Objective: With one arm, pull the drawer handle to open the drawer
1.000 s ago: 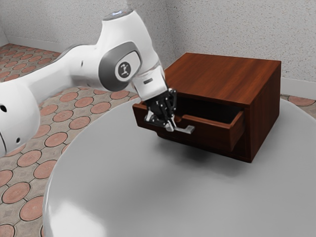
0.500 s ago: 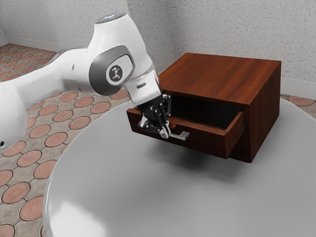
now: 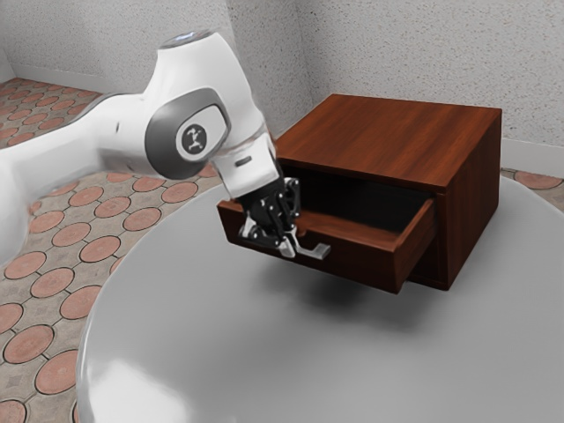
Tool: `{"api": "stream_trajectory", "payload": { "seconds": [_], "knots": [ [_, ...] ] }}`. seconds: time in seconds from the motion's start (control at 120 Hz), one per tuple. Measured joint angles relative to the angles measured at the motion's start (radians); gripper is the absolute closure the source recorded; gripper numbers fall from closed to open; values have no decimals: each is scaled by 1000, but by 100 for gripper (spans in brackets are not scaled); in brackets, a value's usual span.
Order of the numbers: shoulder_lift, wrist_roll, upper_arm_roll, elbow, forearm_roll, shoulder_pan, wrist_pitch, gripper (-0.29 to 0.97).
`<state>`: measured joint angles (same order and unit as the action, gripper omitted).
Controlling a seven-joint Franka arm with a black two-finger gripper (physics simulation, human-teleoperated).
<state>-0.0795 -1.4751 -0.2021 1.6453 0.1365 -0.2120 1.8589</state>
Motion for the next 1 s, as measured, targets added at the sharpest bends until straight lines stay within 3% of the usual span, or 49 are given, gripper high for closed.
{"api": "stream_trajectory", "payload": {
  "seconds": [0.667,0.817,1.0],
  "knots": [
    [104,6,3,101,-1,-6,34,73],
    [125,6,7,88,-6,-6,35,58],
    [156,6,17,48,-5,-12,33,29]
  ]
}}
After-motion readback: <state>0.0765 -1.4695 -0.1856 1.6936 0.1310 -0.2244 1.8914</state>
